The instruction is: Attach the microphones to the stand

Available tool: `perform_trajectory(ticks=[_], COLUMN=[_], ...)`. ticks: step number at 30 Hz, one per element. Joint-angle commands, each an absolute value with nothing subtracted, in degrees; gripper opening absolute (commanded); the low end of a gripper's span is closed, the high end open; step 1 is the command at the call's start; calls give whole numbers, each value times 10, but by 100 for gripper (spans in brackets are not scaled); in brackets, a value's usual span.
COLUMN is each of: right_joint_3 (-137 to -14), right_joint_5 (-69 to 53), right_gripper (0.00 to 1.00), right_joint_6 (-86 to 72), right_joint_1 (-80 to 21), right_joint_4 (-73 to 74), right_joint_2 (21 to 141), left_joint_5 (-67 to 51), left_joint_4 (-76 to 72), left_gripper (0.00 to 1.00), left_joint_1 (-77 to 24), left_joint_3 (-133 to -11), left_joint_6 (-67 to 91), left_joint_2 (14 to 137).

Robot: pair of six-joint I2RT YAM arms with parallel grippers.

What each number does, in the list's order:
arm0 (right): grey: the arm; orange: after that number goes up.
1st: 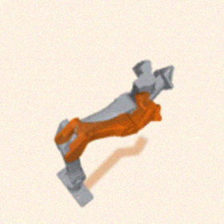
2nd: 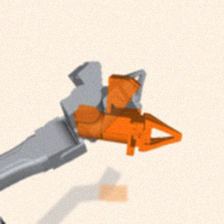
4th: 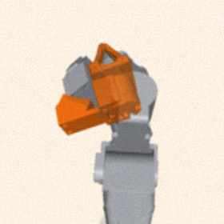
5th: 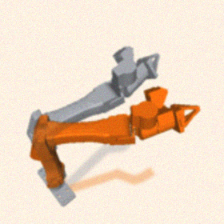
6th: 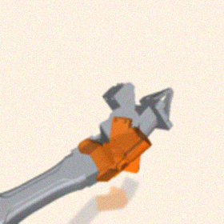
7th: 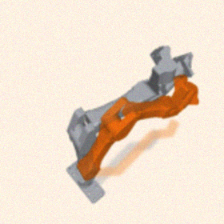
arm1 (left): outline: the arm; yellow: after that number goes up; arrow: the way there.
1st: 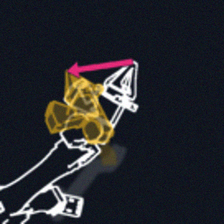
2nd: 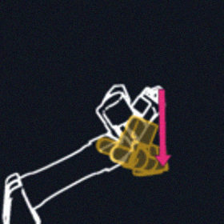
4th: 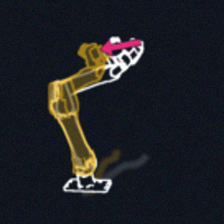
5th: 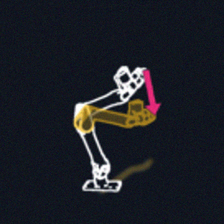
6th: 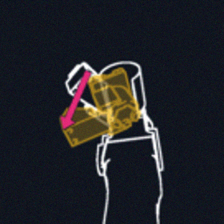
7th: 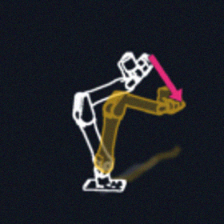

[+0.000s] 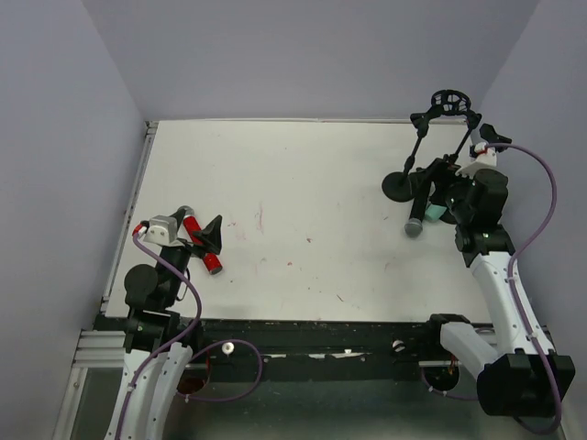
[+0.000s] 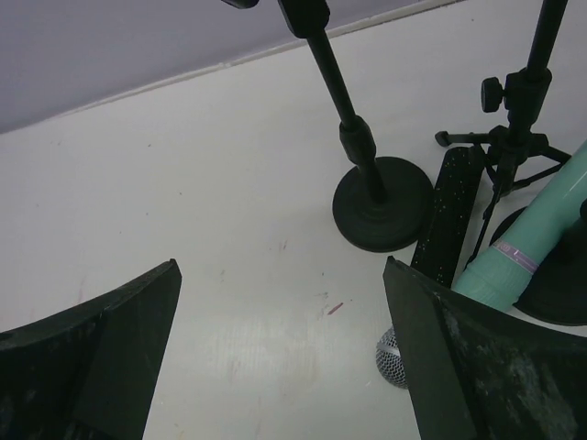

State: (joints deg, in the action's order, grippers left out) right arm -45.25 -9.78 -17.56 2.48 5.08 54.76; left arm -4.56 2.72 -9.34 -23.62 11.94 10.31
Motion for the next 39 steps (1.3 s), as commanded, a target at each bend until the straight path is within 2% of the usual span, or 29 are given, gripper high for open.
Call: perform_trajectory(ticks=[1,7,12,14,29,39], right_joint_3=[-473,-438,-413,-424,-546,-795], right_joint_5=[-108,-235,-541,-603,-444,-383], right_gripper=[100,100,100,100,100,100], right_joint_6=[-179,-71,213,313,142,9], right_joint_1=[25,26,25,25,25,25], right_joint_4=[76,57,157,228,182,261], right_joint_2=[537,522,519,526,655,767], left_joint_5=[-65,-60,-64,-65,-66,-71], left_joint_4=[20,22,22,22,27,24], left_gripper=[98,98,98,98,98,98], left_joint_1=[-94,-94,-95,-95,-98,-100], left_joint_3=[-240,-242,-242,-242,-243,-243], left_joint_6=[116,117,120,122,132,134], left_joint_2=[102,106,104,105,76,62])
